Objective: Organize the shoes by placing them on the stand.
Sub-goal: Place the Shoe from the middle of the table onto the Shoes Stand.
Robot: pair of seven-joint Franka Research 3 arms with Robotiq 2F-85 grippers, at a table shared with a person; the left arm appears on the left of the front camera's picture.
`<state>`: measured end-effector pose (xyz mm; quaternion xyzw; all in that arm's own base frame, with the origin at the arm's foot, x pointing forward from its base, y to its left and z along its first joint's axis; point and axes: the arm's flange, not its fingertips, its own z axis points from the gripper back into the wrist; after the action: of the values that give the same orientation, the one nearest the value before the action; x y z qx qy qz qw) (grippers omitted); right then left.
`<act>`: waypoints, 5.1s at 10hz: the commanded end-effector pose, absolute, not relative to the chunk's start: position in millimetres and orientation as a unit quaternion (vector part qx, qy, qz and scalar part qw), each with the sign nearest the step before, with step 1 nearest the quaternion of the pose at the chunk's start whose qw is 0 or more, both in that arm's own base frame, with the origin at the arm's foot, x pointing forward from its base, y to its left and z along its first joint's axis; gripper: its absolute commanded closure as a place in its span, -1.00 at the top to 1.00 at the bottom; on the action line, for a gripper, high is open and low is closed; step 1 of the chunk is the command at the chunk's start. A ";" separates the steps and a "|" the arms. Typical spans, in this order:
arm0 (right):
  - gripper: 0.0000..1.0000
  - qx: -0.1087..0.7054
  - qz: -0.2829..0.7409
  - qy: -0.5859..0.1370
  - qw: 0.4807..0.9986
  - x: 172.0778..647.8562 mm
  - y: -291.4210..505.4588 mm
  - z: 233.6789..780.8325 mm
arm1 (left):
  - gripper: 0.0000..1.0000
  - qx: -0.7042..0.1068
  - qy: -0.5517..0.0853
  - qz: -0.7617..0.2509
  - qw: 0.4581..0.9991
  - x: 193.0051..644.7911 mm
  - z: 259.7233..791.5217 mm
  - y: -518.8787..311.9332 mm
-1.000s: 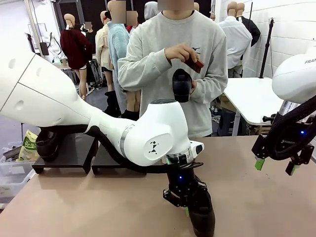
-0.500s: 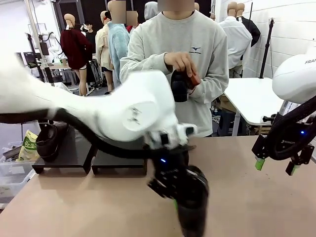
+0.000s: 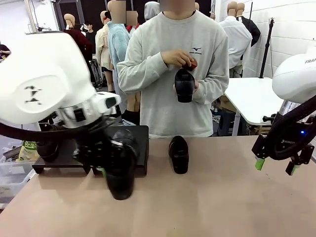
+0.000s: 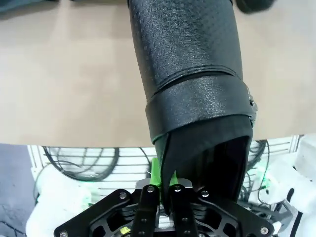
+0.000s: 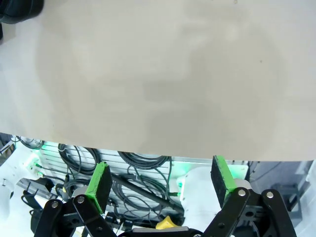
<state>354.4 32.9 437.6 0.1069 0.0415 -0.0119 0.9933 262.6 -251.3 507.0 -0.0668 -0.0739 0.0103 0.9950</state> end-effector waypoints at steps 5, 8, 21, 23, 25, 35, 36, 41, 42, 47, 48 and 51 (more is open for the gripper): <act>1.00 0.103 -0.008 0.044 0.994 355.1 32.2 439.0 | -1.00 -0.077 -0.095 0.022 0.992 266.2 515.2 -241.2; 1.00 0.103 -0.008 0.044 0.994 355.1 32.2 439.0 | -1.00 -0.012 -0.230 0.002 0.973 295.4 526.8 -216.9; 1.00 0.103 -0.008 0.044 0.994 355.1 32.2 439.0 | -1.00 -0.042 -0.210 -0.016 0.977 396.1 516.0 -96.1; 1.00 0.103 -0.008 0.044 0.994 355.1 32.2 439.0 | -1.00 -0.011 -0.213 -0.062 0.975 397.2 498.7 -107.2; 1.00 0.103 -0.008 0.044 0.994 355.1 32.2 439.0 | -1.00 0.037 -0.248 -0.024 0.968 435.9 491.4 -88.8; 1.00 0.103 -0.008 0.044 0.994 355.1 32.2 439.0 | -1.00 0.020 -0.177 0.074 0.981 497.1 467.1 -19.5; 1.00 0.103 -0.008 0.044 0.994 355.1 32.2 439.0 | -1.00 0.014 -0.168 0.079 0.982 497.2 461.6 -21.6; 1.00 0.103 -0.008 0.044 0.994 355.1 32.2 439.0 | -1.00 -0.006 -0.149 0.070 0.986 498.3 453.0 -28.6; 1.00 0.103 -0.008 0.044 0.994 355.1 32.2 439.0 | -1.00 -0.004 -0.148 0.070 0.987 499.1 451.1 -29.4; 1.00 0.103 -0.008 0.044 0.994 355.1 32.2 439.0 | -1.00 0.008 -0.129 0.072 0.989 504.3 437.9 -31.6; 1.00 0.103 -0.008 0.044 0.994 355.1 32.2 439.0 | -0.79 0.011 -0.132 0.074 0.988 505.5 437.1 -31.0; 1.00 0.103 -0.008 0.044 0.994 355.1 32.2 439.0 | 0.39 0.010 -0.153 0.075 0.985 509.8 437.4 -27.7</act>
<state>354.3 32.9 437.6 0.1068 0.0419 -0.0120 0.9933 503.6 -29.6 438.2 0.0039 -0.1397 0.0686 0.9878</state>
